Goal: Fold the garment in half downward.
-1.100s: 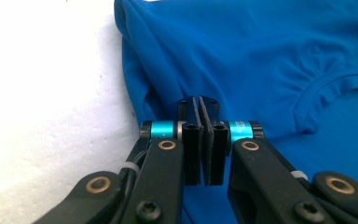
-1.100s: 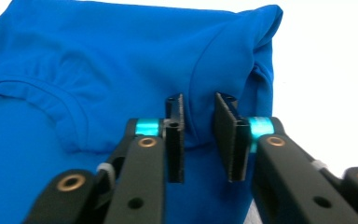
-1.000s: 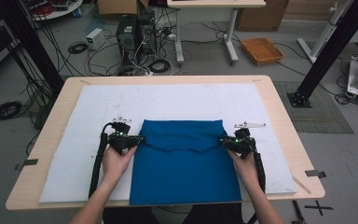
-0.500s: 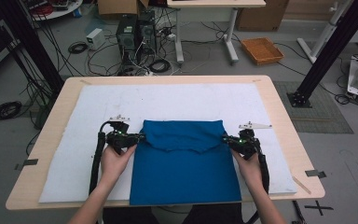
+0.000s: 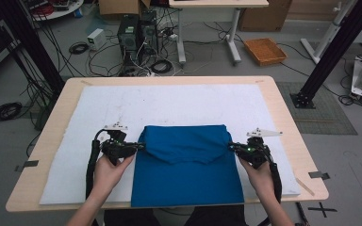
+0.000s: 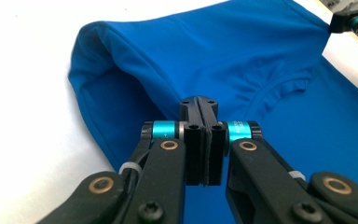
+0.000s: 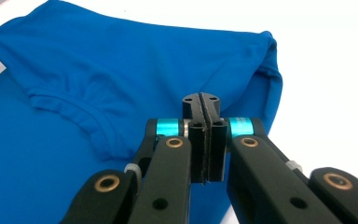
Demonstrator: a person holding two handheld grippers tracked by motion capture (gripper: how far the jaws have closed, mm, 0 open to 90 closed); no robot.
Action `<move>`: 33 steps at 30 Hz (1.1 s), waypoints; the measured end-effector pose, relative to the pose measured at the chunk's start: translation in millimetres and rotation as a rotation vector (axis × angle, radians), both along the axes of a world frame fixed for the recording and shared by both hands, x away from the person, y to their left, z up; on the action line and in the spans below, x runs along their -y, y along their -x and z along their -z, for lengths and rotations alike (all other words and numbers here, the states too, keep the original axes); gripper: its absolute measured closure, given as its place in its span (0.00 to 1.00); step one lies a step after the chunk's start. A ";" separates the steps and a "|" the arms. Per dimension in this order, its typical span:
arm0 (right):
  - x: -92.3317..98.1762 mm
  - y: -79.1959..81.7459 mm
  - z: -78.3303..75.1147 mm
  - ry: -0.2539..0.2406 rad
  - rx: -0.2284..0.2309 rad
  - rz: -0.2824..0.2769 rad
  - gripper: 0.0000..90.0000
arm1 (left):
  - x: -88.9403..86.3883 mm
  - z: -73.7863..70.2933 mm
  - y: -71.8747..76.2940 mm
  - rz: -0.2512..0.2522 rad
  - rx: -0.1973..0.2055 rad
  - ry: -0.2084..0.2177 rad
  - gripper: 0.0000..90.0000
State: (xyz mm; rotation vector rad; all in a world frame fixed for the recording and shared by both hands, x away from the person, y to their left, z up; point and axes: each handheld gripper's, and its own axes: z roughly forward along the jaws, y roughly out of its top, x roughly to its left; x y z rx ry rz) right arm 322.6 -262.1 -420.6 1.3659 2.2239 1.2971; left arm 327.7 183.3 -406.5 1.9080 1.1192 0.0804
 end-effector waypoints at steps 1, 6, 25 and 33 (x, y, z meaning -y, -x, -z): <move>0.9 3.0 -0.4 0.001 0.001 0.000 1.00 | -0.7 -0.5 2.7 0.000 0.000 0.003 0.99; 6.2 16.7 -2.3 -0.013 0.005 -0.013 1.00 | -4.2 -3.9 14.0 0.028 0.000 0.019 0.99; 12.9 105.7 -4.3 -0.039 0.002 -0.113 1.00 | -12.7 3.8 93.4 0.129 -0.059 0.046 0.99; 15.3 118.6 -0.3 -0.028 -0.003 -0.119 1.00 | -14.4 11.4 105.9 0.139 -0.086 0.040 0.99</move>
